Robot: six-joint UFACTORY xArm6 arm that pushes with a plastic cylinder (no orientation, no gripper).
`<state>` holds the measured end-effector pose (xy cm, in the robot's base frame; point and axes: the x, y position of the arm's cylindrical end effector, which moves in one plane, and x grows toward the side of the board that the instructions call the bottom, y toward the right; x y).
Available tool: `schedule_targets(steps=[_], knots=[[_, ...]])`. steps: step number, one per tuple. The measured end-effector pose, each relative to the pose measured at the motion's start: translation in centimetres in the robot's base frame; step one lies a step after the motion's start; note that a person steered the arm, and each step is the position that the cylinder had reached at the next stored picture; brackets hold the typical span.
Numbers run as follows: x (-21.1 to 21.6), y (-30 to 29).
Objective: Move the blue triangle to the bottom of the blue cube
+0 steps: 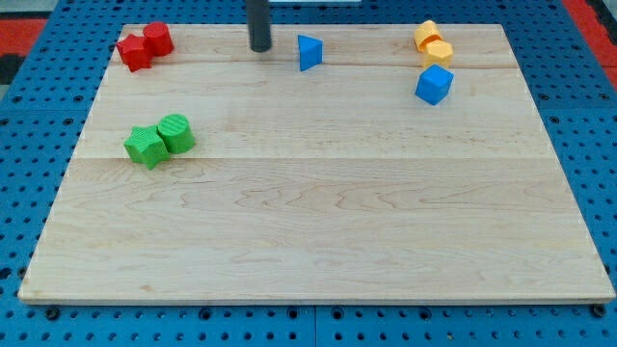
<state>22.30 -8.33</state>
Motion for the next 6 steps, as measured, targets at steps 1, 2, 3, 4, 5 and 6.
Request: schedule_targets(steps=[1, 2, 3, 4, 5, 6], knots=[[-0.6, 5.8], [1.2, 8.6], [4.1, 7.0], [6.6, 10.4], [2.6, 10.2], [4.4, 12.8]])
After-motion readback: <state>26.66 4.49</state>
